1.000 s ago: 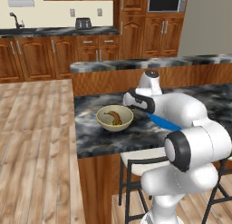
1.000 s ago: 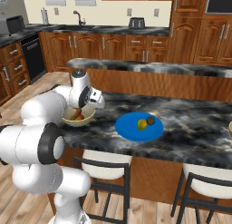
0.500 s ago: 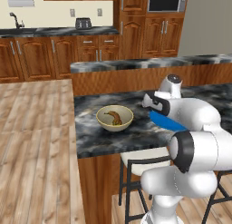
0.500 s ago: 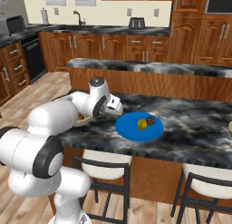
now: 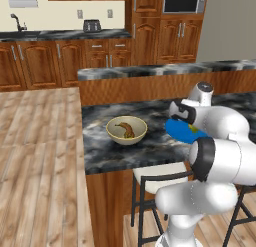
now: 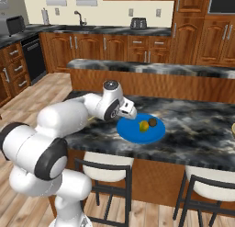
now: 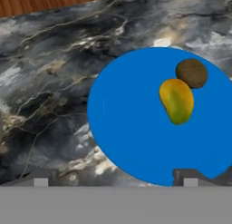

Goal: Take the fruits from the plate on the dining counter and place two fruits in each bowl.

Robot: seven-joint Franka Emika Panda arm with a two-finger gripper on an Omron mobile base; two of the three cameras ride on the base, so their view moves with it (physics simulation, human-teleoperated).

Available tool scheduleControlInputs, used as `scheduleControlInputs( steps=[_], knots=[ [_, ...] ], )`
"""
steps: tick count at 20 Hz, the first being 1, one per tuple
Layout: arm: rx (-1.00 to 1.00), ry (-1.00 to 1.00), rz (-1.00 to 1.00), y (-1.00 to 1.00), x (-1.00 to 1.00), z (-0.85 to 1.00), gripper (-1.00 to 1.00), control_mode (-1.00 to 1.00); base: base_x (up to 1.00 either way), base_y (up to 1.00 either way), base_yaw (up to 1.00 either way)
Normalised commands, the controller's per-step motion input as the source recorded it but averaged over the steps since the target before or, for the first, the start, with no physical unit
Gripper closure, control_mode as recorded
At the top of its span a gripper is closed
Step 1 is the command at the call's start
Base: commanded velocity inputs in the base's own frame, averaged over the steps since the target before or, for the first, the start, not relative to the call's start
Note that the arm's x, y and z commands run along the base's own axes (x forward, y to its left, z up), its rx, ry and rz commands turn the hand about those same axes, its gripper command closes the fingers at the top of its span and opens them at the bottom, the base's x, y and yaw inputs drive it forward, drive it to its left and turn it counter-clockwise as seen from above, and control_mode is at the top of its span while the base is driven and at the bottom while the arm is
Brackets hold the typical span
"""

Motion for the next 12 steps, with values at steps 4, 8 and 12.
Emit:
scheduleControlInputs(
  steps=[4, 8, 12],
  knots=[
    [-0.02, 0.07, -0.09, -0.54, 0.0, 0.0, -1.0, -1.0, 0.0, 0.0, 0.0],
    [-0.04, 0.02, -0.08, -0.51, 0.0, -0.06, -1.0, -1.0, 0.0, 0.0, 0.0],
    [-0.03, 0.0, -0.04, -0.39, 0.01, -0.16, -1.0, -1.0, 0.0, 0.0, 0.0]
  ],
)
